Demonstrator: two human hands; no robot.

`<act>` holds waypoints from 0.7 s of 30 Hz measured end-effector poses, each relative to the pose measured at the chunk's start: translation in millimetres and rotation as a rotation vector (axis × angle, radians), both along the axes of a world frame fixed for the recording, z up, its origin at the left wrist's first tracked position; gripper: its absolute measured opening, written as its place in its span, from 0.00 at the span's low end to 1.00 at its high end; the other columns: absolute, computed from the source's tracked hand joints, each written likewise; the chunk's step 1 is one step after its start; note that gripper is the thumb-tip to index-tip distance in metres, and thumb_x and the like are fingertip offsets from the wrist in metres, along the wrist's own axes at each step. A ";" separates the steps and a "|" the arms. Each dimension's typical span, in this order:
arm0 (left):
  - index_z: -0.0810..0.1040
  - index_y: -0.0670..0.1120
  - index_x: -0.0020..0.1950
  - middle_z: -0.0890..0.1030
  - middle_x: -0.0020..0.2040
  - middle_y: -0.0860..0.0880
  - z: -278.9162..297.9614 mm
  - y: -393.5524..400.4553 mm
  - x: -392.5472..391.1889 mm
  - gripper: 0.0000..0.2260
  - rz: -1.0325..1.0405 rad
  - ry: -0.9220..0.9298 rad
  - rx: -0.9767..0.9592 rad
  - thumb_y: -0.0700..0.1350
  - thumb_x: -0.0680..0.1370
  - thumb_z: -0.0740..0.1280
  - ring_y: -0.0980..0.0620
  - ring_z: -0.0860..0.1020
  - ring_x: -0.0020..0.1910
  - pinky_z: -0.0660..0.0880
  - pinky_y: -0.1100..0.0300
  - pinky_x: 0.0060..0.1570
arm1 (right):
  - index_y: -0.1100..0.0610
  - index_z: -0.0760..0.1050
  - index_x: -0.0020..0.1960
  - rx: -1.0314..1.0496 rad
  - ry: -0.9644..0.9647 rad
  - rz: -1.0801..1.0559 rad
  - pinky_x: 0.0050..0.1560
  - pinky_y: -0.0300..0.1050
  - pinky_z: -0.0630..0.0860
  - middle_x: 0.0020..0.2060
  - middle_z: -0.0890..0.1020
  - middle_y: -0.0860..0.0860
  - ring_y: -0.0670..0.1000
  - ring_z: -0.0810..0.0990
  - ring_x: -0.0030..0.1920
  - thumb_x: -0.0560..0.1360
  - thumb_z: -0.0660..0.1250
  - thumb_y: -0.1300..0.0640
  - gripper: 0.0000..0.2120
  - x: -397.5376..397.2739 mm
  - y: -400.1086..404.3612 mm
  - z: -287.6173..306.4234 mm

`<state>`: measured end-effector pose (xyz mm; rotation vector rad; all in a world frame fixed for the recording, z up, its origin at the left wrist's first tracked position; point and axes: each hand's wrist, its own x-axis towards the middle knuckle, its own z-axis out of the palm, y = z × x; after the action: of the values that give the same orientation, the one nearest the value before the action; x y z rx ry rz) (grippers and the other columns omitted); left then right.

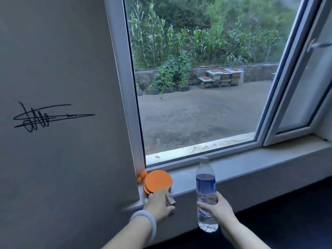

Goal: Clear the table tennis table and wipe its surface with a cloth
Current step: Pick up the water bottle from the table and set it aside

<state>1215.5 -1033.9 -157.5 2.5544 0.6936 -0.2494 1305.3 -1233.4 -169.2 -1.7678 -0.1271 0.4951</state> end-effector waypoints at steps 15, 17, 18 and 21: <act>0.65 0.50 0.73 0.68 0.71 0.49 -39.5 106.6 144.9 0.29 0.120 0.103 0.032 0.60 0.77 0.65 0.46 0.66 0.71 0.64 0.49 0.66 | 0.56 0.78 0.49 -0.056 0.119 0.116 0.37 0.37 0.72 0.45 0.83 0.51 0.47 0.81 0.45 0.68 0.76 0.65 0.13 169.4 130.8 -36.5; 0.65 0.50 0.73 0.69 0.70 0.49 -46.9 111.7 153.3 0.28 0.157 0.116 0.026 0.60 0.77 0.65 0.46 0.67 0.69 0.65 0.48 0.66 | 0.56 0.78 0.48 -0.046 0.151 0.127 0.37 0.37 0.72 0.44 0.83 0.51 0.46 0.81 0.43 0.67 0.76 0.65 0.12 186.5 146.1 -47.5; 0.65 0.50 0.73 0.69 0.70 0.49 -50.7 113.6 156.7 0.28 0.179 0.125 0.023 0.60 0.77 0.65 0.46 0.67 0.69 0.65 0.48 0.66 | 0.55 0.78 0.47 -0.045 0.162 0.131 0.36 0.37 0.71 0.43 0.83 0.50 0.46 0.81 0.42 0.67 0.76 0.65 0.12 195.2 153.8 -53.5; 0.65 0.50 0.72 0.68 0.69 0.49 -61.5 116.1 163.9 0.27 0.262 0.157 0.016 0.60 0.77 0.65 0.46 0.67 0.68 0.66 0.49 0.66 | 0.54 0.78 0.48 -0.061 0.201 0.218 0.38 0.39 0.72 0.43 0.84 0.49 0.47 0.81 0.42 0.67 0.76 0.65 0.14 218.4 173.4 -71.7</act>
<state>1379.4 -917.8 -219.0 2.4431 1.0829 -0.3581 1523.7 -1060.0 -240.9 -1.7619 -0.1658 0.8391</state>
